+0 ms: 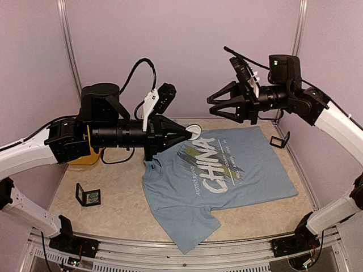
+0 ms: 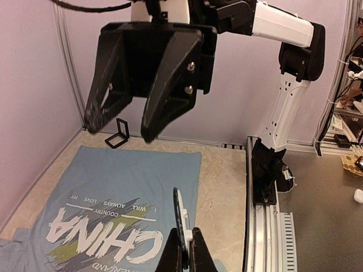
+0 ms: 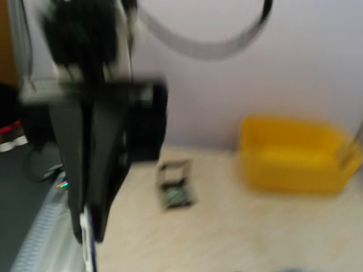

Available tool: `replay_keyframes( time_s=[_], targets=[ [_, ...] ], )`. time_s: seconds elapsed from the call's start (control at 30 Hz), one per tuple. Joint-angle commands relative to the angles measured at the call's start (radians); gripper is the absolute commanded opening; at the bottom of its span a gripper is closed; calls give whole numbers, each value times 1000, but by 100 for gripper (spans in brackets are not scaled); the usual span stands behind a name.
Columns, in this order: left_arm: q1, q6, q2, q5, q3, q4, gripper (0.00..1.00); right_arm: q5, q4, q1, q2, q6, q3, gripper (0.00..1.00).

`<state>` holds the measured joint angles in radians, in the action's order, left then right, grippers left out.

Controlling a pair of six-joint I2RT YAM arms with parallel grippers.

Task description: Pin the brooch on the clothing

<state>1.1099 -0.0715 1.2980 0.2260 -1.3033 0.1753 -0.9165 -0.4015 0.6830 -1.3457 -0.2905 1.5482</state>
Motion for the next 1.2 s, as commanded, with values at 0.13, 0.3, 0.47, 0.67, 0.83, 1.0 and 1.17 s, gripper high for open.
replay_keyframes(
  time_s=[0.13,0.3,0.47,0.67,0.83,1.0,1.17],
  targets=[
    [8,-46,34,12,-53,73,0,-64,-133,117,-85,108,-22,36],
    [9,-51,35,11,-54,75,0,-54,-152,122,-99,90,-26,26],
    [10,-56,31,11,-52,89,0,72,-226,114,-82,32,-7,26],
    [10,-60,23,-1,-48,108,0,1,-246,97,-26,-13,8,39],
    [10,-60,31,1,-60,102,0,-3,-189,118,-31,22,-40,46],
    [11,-65,34,4,-63,102,0,-4,-217,131,-66,9,-26,44],
    [12,-66,36,10,-65,102,0,5,-217,137,-84,15,-20,29]
  ],
)
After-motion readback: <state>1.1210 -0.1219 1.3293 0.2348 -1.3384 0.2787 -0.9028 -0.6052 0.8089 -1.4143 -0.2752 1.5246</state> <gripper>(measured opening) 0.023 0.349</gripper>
